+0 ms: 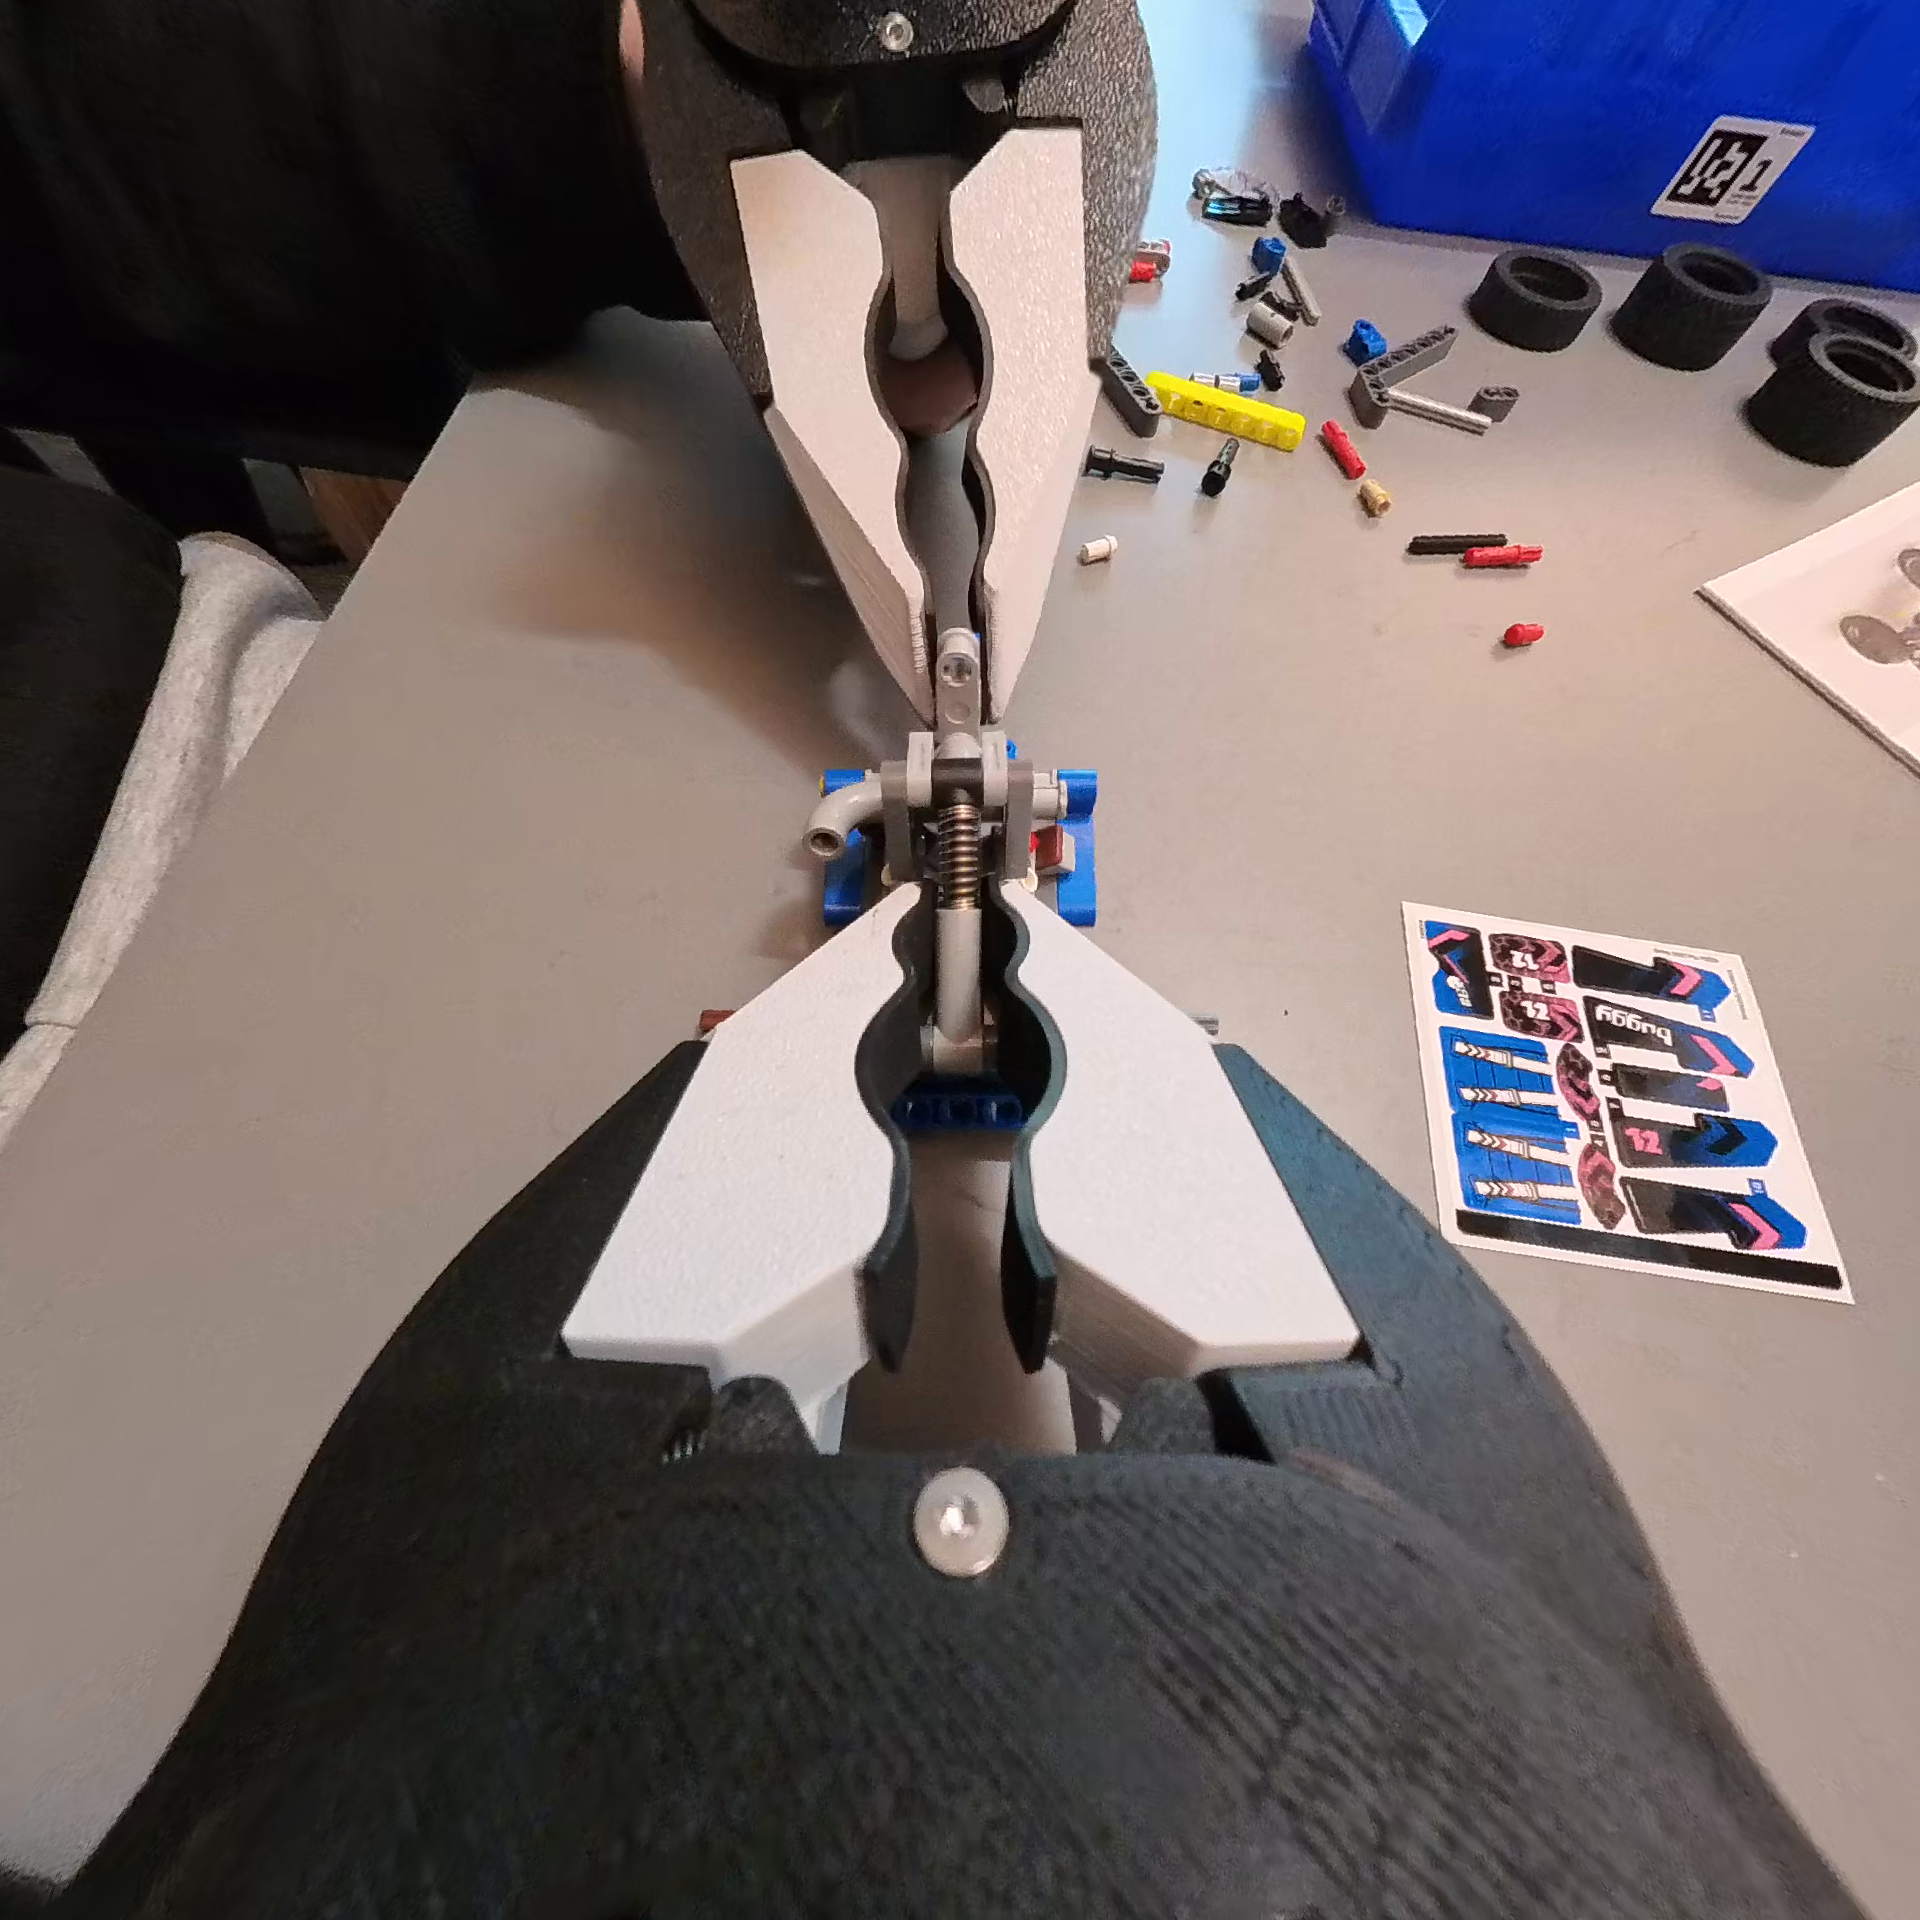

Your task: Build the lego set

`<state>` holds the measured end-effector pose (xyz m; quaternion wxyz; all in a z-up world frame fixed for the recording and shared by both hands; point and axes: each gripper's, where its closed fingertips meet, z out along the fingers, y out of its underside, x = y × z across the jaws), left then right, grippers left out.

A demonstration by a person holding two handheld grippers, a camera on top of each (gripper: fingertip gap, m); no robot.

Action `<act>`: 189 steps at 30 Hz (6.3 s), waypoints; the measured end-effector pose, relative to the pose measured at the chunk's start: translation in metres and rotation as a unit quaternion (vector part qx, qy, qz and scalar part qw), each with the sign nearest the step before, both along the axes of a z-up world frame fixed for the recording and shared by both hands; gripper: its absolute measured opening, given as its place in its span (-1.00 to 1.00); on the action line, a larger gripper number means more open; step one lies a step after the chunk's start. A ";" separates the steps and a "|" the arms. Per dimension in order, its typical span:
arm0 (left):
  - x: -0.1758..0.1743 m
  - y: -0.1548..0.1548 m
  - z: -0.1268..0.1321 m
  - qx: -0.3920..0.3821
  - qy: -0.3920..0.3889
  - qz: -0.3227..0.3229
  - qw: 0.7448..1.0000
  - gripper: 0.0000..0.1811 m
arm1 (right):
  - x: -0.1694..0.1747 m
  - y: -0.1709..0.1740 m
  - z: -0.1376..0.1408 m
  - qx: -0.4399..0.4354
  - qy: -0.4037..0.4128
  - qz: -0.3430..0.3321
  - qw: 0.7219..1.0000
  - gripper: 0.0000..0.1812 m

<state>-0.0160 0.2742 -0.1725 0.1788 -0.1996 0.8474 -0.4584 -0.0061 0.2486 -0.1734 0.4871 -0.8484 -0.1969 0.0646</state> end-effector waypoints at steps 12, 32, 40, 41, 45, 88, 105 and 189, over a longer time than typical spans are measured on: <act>-0.011 0.011 0.001 -0.007 0.008 -0.009 1.000 -0.79 | -0.004 -0.005 0.000 0.007 -0.018 0.021 1.000 -0.93; -0.011 0.034 0.010 -0.046 0.012 0.011 0.999 -0.82 | 0.009 -0.013 0.004 0.024 -0.063 -0.026 0.997 -0.42; -0.010 0.042 0.011 -0.046 0.004 0.035 0.998 -0.84 | 0.012 -0.025 0.044 0.063 -0.066 -0.171 0.981 -0.21; -0.010 0.045 0.011 -0.039 0.004 0.042 0.998 -0.84 | 0.014 -0.029 0.043 0.055 -0.072 -0.204 0.975 -0.18; 0.001 0.086 0.026 -0.011 -0.021 0.134 0.991 -0.84 | -0.009 -0.029 0.038 0.032 -0.111 -0.233 0.966 -0.16; -0.027 0.201 -0.031 0.164 0.249 0.368 0.881 -0.80 | 0.013 0.028 0.064 0.132 -0.114 -0.204 0.963 -0.24; -0.006 0.193 0.023 0.141 0.131 0.416 0.889 -0.95 | 0.033 0.020 0.078 0.166 -0.073 -0.214 0.960 -0.28; 0.034 0.064 0.005 0.124 0.021 0.187 0.974 -0.94 | 0.084 -0.004 0.053 0.177 -0.061 -0.308 0.933 -0.45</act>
